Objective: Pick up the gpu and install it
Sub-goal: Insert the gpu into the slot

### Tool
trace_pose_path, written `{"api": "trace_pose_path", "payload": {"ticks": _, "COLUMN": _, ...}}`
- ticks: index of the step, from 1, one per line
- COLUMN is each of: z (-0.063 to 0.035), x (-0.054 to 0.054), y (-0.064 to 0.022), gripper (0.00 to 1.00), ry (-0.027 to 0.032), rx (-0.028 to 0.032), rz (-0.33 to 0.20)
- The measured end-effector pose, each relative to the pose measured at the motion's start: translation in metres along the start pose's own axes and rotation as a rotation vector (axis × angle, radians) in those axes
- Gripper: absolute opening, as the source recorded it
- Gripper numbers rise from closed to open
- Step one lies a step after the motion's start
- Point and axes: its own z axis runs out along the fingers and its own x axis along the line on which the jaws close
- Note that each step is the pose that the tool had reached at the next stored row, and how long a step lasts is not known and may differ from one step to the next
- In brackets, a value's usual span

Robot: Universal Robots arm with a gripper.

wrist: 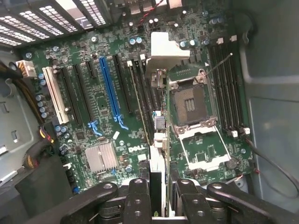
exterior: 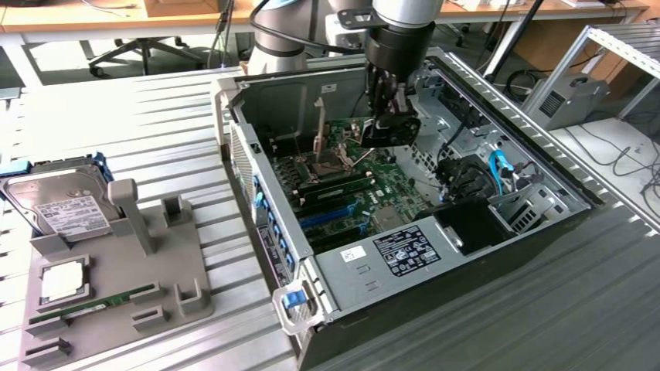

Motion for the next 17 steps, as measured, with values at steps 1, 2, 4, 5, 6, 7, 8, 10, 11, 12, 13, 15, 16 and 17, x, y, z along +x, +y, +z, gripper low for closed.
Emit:
{"api": "trace_pose_path", "payload": {"ticks": 1, "z": 0.0, "x": 0.0, "y": 0.0, "gripper": 0.27, "ry": -0.0005, "rx": -0.0002, "rz": -0.007}}
{"api": "trace_pose_path", "payload": {"ticks": 2, "z": 0.0, "x": 0.0, "y": 0.0, "gripper": 0.27, "ry": -0.0011, "rx": -0.0004, "rz": -0.015}}
{"api": "trace_pose_path", "payload": {"ticks": 4, "z": 0.0001, "x": 0.0, "y": 0.0, "gripper": 0.27, "ry": -0.0022, "rx": -0.0007, "rz": -0.03}}
{"api": "trace_pose_path", "payload": {"ticks": 5, "z": 0.0001, "x": 0.0, "y": 0.0, "gripper": 0.27, "ry": -0.0026, "rx": -0.0008, "rz": -0.037}}
{"api": "trace_pose_path", "payload": {"ticks": 6, "z": 0.0001, "x": 0.0, "y": 0.0, "gripper": 0.27, "ry": -0.0031, "rx": -0.001, "rz": -0.043}}
{"api": "trace_pose_path", "payload": {"ticks": 7, "z": 0.0001, "x": 0.0, "y": -0.0001, "gripper": 0.27, "ry": -0.0035, "rx": -0.0011, "rz": -0.05}}
{"api": "trace_pose_path", "payload": {"ticks": 8, "z": 0.0001, "x": 0.0, "y": -0.0001, "gripper": 0.27, "ry": -0.0041, "rx": -0.0013, "rz": -0.058}}
{"api": "trace_pose_path", "payload": {"ticks": 10, "z": 0.0001, "x": 0.0, "y": -0.0001, "gripper": 0.27, "ry": -0.0053, "rx": -0.0017, "rz": -0.076}}
{"api": "trace_pose_path", "payload": {"ticks": 11, "z": 0.0001, "x": 0.0, "y": -0.0001, "gripper": 0.27, "ry": -0.0058, "rx": -0.0019, "rz": -0.084}}
{"api": "trace_pose_path", "payload": {"ticks": 12, "z": 0.0002, "x": 0.0, "y": -0.0001, "gripper": 0.27, "ry": -0.0063, "rx": -0.0021, "rz": -0.091}}
{"api": "trace_pose_path", "payload": {"ticks": 13, "z": 0.0002, "x": 0.0, "y": -0.0001, "gripper": 0.27, "ry": -0.0071, "rx": -0.0023, "rz": -0.104}}
{"api": "trace_pose_path", "payload": {"ticks": 15, "z": 0.0003, "x": -0.0001, "y": -0.0003, "gripper": 0.27, "ry": -0.0156, "rx": -0.005, "rz": -0.228}}
{"api": "trace_pose_path", "payload": {"ticks": 16, "z": 0.0004, "x": -0.0001, "y": -0.0003, "gripper": 0.27, "ry": -0.0193, "rx": -0.0064, "rz": -0.291}}
{"api": "trace_pose_path", "payload": {"ticks": 17, "z": 0.0004, "x": -0.0001, "y": -0.0003, "gripper": 0.27, "ry": -0.0214, "rx": -0.0071, "rz": -0.327}}
